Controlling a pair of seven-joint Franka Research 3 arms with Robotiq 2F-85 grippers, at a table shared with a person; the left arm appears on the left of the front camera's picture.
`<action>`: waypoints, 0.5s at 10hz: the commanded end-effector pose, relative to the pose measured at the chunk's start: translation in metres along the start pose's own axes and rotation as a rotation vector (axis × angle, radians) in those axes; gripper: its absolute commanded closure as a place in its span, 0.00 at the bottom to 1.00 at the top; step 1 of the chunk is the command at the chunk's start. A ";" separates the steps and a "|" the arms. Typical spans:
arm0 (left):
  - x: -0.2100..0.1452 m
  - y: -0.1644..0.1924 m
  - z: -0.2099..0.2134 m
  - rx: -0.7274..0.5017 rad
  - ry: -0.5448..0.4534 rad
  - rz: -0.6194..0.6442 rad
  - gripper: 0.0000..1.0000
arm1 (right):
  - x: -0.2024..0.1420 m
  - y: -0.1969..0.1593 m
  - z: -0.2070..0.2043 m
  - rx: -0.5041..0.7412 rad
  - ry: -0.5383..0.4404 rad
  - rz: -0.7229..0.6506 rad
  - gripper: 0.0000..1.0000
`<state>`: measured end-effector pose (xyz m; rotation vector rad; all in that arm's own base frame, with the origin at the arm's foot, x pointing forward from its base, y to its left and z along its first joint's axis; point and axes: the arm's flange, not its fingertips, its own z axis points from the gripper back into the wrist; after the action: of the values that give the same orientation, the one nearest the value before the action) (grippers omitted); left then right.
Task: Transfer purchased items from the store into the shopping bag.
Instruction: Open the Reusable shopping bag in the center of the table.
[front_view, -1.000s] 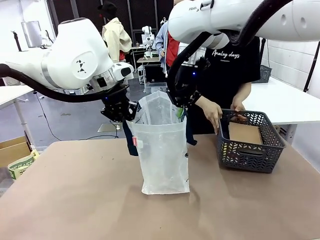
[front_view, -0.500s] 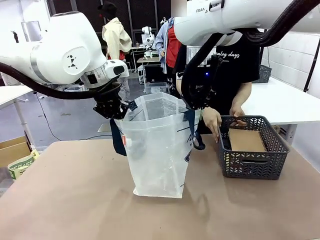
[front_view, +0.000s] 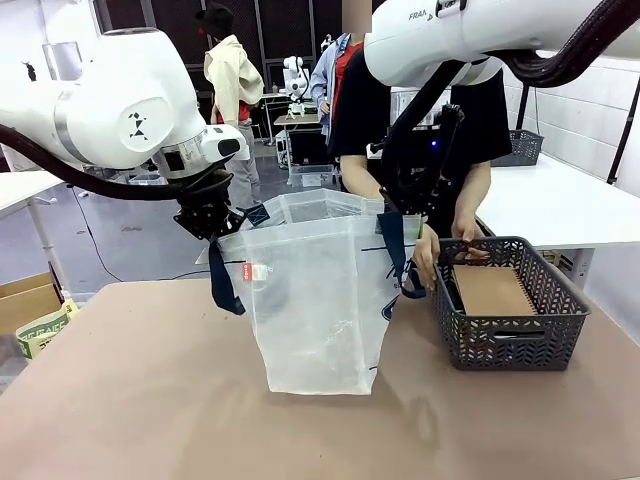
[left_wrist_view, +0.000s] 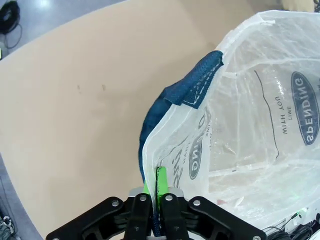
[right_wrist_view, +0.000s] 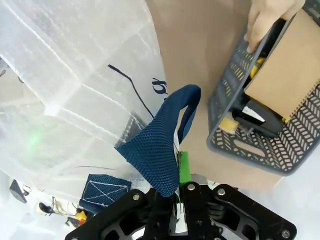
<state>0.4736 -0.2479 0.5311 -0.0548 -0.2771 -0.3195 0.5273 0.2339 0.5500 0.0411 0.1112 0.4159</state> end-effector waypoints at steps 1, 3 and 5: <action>-0.001 0.003 0.002 -0.001 0.037 -0.064 1.00 | -0.006 -0.005 -0.006 -0.028 0.007 0.059 1.00; 0.000 0.000 0.000 0.000 0.000 0.000 1.00 | 0.000 0.000 0.000 0.000 0.000 0.000 1.00; 0.000 0.000 0.000 0.000 0.000 0.000 1.00 | 0.000 0.000 0.000 0.000 0.000 0.000 1.00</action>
<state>0.4730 -0.2495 0.5301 -0.0556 -0.2732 -0.3238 0.5267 0.2356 0.5503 0.0420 0.1107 0.4210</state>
